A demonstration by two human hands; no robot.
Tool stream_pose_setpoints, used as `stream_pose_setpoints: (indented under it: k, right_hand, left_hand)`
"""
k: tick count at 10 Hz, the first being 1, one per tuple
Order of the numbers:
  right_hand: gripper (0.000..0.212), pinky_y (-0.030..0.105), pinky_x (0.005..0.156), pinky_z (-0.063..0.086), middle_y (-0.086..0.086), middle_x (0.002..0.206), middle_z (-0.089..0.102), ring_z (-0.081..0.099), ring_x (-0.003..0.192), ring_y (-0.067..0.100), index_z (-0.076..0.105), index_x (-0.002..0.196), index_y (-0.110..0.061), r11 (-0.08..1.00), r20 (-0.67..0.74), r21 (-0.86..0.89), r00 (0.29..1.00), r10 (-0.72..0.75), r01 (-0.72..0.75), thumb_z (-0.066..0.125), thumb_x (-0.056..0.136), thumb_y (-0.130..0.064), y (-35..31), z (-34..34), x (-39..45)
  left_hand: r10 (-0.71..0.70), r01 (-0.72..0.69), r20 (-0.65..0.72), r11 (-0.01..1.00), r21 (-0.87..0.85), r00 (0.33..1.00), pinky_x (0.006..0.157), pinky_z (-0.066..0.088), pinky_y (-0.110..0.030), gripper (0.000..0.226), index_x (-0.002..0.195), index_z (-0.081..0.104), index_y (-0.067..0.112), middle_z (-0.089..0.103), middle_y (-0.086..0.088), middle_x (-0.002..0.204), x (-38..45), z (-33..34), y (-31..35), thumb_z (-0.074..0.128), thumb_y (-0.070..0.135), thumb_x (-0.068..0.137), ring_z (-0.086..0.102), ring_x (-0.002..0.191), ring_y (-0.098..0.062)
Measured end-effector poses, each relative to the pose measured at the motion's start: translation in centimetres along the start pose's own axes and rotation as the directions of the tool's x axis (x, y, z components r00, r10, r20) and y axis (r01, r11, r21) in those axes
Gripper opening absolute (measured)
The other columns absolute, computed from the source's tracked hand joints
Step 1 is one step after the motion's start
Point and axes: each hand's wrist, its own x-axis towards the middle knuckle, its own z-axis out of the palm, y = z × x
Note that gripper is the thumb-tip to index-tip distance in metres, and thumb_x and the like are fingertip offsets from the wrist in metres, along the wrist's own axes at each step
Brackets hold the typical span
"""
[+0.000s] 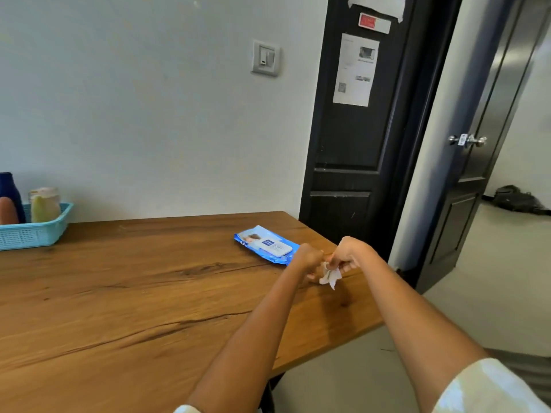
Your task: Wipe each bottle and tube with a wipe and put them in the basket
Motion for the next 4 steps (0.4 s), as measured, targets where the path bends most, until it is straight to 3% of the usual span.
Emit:
stream_pose_setpoints:
  k: [1,2,3,4]
  right_hand:
    - [0.019,0.037,0.088,0.055,0.018,0.104,0.068,0.07,0.09,0.025,0.062,0.105,0.004,0.999,-0.022,-0.021,0.999,0.039,-0.04,0.062,0.086,0.001,0.39,-0.12,-0.41]
    - [0.019,0.034,0.087,0.055,0.016,0.106,0.067,0.07,0.089,0.022,0.062,0.107,0.001,0.992,-0.027,-0.103,0.997,0.072,-0.075,0.059,0.088,-0.002,0.69,-0.12,-0.73]
    - [0.029,0.027,0.086,0.054,0.012,0.11,0.064,0.066,0.089,0.016,0.06,0.116,-0.003,0.973,-0.07,-0.216,0.995,0.07,-0.084,0.062,0.088,-0.009,0.86,-0.58,-0.63]
    - [0.032,0.023,0.07,0.05,0.009,0.092,0.059,0.053,0.068,0.012,0.058,0.116,-0.007,0.965,-0.13,-0.259,0.991,0.017,-0.051,0.064,0.086,-0.017,0.17,-0.89,-0.43]
  left_hand:
    - [-0.021,0.034,0.089,0.989,-0.146,0.996,0.095,0.047,-0.038,0.036,0.107,0.056,0.007,0.058,-0.017,0.118,-0.76,1.26,-0.28,0.034,0.034,0.101,0.056,0.108,-0.027]
    - [-0.036,0.059,0.136,0.984,-0.17,0.99,0.093,0.046,-0.035,0.049,0.114,0.058,0.005,0.059,-0.016,0.12,-0.82,1.73,-0.61,0.027,0.04,0.101,0.056,0.105,-0.025]
    - [-0.045,0.058,0.105,0.99,-0.13,0.994,0.086,0.046,-0.031,0.047,0.104,0.056,0.006,0.06,-0.014,0.107,-0.96,1.7,-0.82,0.025,0.04,0.102,0.056,0.09,-0.019]
    - [-0.022,0.028,0.057,0.994,-0.103,0.998,0.084,0.046,-0.03,0.04,0.094,0.053,0.008,0.057,-0.01,0.099,-0.66,1.66,-0.85,0.027,0.038,0.102,0.054,0.084,-0.017]
